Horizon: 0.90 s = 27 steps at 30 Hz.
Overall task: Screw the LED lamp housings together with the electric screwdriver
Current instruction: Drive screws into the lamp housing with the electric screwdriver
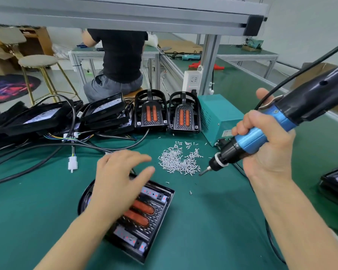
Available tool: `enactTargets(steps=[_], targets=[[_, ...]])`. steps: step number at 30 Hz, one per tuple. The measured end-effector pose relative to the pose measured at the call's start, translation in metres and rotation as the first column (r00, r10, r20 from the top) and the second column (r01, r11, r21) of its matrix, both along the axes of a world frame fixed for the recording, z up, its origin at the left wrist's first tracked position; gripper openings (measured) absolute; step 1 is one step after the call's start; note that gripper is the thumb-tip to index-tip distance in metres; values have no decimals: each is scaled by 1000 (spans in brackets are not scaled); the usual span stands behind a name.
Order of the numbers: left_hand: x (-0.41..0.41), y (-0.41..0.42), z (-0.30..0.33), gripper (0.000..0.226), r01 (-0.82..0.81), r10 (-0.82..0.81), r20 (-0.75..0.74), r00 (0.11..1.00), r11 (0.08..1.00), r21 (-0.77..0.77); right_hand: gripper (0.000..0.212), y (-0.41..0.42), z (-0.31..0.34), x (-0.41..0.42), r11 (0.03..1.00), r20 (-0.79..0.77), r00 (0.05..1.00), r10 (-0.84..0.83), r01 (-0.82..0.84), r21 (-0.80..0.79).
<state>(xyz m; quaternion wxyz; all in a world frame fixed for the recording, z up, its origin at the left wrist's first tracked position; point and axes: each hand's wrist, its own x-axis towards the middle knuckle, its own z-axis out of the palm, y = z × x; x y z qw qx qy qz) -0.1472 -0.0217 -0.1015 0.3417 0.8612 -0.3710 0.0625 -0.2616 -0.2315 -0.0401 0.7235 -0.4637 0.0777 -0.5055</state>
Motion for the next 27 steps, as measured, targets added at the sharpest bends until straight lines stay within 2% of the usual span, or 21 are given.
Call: enactTargets(steps=[1,3,5,7,10,19,21,22,24,26,27], targets=[[7,-9,9,25,30,-30,3,1000,999,34,38,2,-1,1,1000,2,1000,7,-7,5],[22,-34,20,16,122,-121,-19,992,963,241,38,6,-4,4,1000,11,1000,16,-16,22],[31,-60,20,23,236,-205,-118,972,842,485,38,10,-7,7,999,17,1000,10,-11,48],[36,-78,13,27,350,-253,-243,936,709,612,38,12,-8,8,998,20,1000,3,-4,58],[40,-90,4,20,414,-294,-292,910,633,654,36,12,-9,8,999,19,1000,-3,2,50],[38,-91,-6,12,402,-366,-192,911,677,617,41,13,-7,2,999,54,998,-17,15,45],[37,-88,-1,10,406,-367,-185,911,728,552,39,15,-5,1,998,63,998,-10,6,57],[37,-84,3,9,424,-355,-232,905,784,454,39,16,-4,0,998,73,997,-6,1,68],[34,-70,15,6,431,-344,-434,833,895,116,39,17,0,-1,994,104,994,9,-20,108],[27,-49,23,11,323,-399,-584,707,917,-236,39,19,3,-1,986,149,988,40,-63,155],[21,-37,25,10,242,-416,-626,660,906,-348,38,21,5,-1,981,171,984,58,-88,172]])
